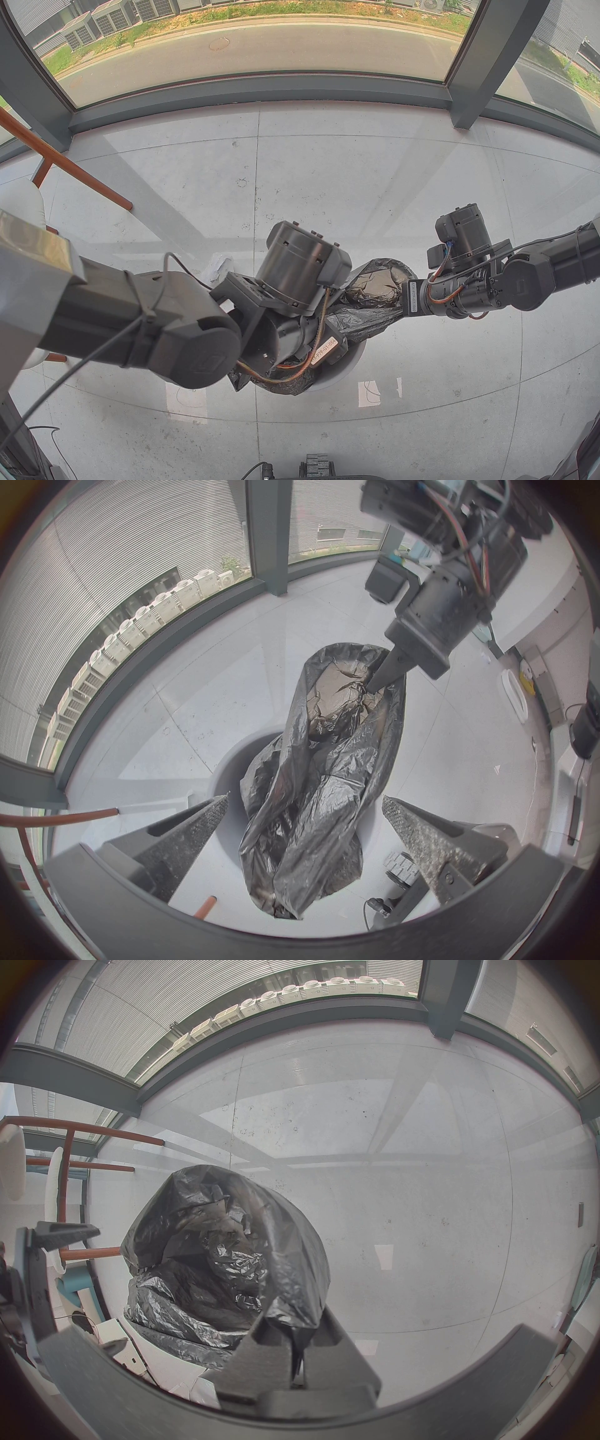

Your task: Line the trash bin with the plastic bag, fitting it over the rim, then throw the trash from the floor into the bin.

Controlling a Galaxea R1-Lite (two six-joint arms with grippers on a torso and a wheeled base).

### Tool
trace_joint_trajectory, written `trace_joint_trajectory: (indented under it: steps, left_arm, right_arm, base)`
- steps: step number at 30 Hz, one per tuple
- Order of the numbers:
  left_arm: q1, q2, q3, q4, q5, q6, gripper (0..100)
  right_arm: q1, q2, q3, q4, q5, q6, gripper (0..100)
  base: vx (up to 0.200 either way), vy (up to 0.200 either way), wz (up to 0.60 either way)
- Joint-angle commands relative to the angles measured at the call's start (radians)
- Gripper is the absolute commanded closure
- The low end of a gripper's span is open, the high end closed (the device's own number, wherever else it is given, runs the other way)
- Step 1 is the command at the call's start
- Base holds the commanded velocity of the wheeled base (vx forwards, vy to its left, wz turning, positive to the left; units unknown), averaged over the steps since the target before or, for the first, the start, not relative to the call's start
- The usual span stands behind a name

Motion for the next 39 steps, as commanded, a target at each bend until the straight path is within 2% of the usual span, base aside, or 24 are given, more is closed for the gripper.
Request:
trace_joint_trajectory:
  steps: [1,5,9,12,18,27,32,39]
  left_arm:
    - [-0.002,-0.087,-0.009,0.059,-0.007,-0.043,0]
    - [0.019,-0.087,-0.013,0.061,-0.015,-0.047,0]
    - [0.069,-0.057,-0.013,0.044,-0.055,-0.040,0]
    - [0.102,-0.015,-0.016,0.000,-0.059,-0.037,0]
    - [0.145,0.031,-0.026,-0.002,-0.062,-0.044,0]
    - [0.184,0.051,-0.008,0.016,-0.085,-0.046,0]
    - [0.233,0.085,-0.003,0.012,-0.099,-0.035,0]
    - [0.256,0.143,-0.026,0.003,-0.122,-0.032,0]
  right_arm:
    - [0.001,-0.009,0.057,-0.077,0.000,-0.003,100]
    - [0.006,-0.010,0.087,-0.105,0.001,-0.026,100]
    - [0.011,-0.013,0.084,-0.106,0.001,-0.026,100]
    - [0.012,-0.016,0.079,-0.106,0.003,-0.026,100]
    - [0.012,-0.024,0.080,-0.106,0.029,-0.028,100]
    - [0.003,-0.021,0.077,-0.108,0.029,-0.028,100]
    - [0.003,-0.021,0.073,-0.109,0.030,-0.026,100]
    - [0.003,-0.013,0.085,-0.177,0.030,-0.025,100]
  base:
    - [0.000,0.000,0.00]
    - [0.000,0.000,0.00]
    - [0.000,0.000,0.00]
    - [0.000,0.000,0.00]
    - [0.000,0.000,0.00]
    - [0.000,0.000,0.00]
    - [0.000,0.000,0.00]
    - [0.000,0.000,0.00]
